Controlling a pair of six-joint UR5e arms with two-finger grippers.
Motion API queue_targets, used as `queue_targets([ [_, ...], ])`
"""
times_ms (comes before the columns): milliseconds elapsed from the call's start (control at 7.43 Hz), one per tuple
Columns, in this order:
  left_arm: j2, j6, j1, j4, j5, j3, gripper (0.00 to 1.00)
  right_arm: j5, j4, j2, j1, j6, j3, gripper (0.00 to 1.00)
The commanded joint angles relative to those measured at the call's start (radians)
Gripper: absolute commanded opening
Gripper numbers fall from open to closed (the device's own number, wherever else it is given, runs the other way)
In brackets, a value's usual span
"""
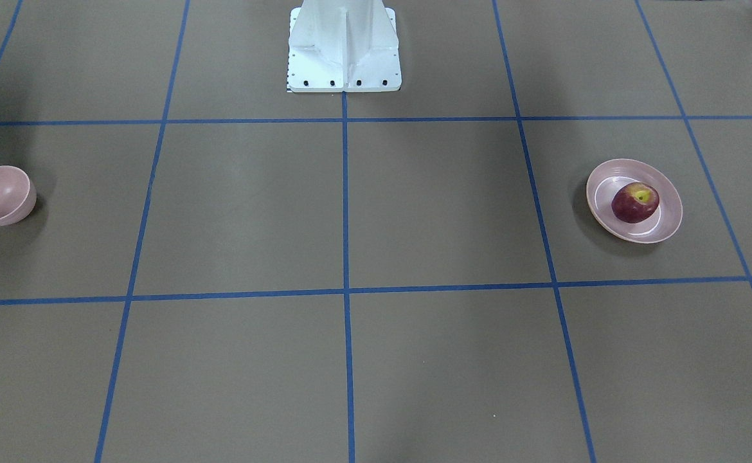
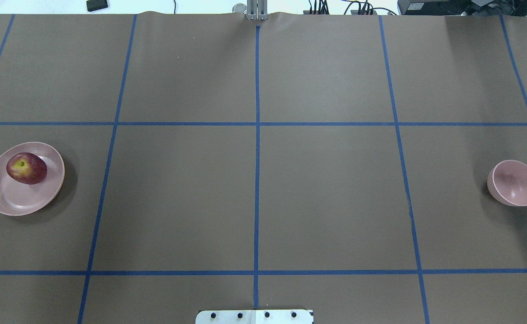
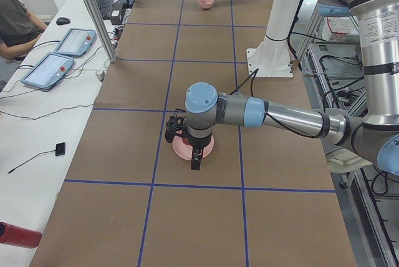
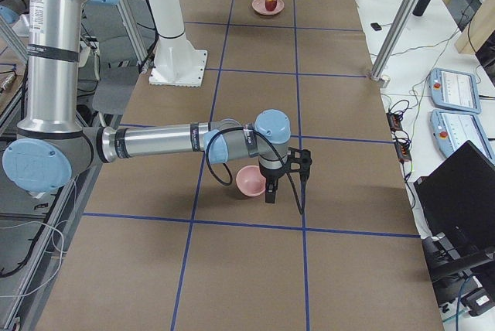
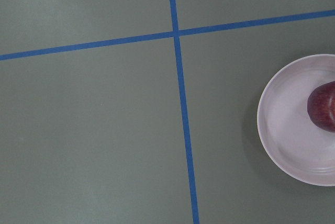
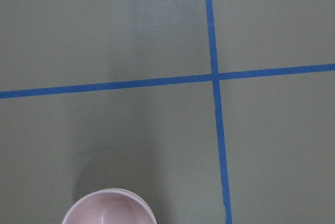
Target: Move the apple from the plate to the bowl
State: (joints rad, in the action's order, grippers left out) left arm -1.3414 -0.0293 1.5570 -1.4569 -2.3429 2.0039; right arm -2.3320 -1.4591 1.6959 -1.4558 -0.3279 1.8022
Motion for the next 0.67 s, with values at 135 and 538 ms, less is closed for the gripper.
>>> queue_targets([
  [135, -0.016, -0.006, -0.003, -0.019, -0.019, -0.005, 0.98, -0.012, 0.014, 0.025, 0.049, -0.005, -0.004, 1.00],
  [538, -0.012, -0.011, -0.005, -0.028, -0.021, -0.008, 0.98, -0.007, 0.061, 0.027, 0.184, -0.008, -0.027, 1.00],
])
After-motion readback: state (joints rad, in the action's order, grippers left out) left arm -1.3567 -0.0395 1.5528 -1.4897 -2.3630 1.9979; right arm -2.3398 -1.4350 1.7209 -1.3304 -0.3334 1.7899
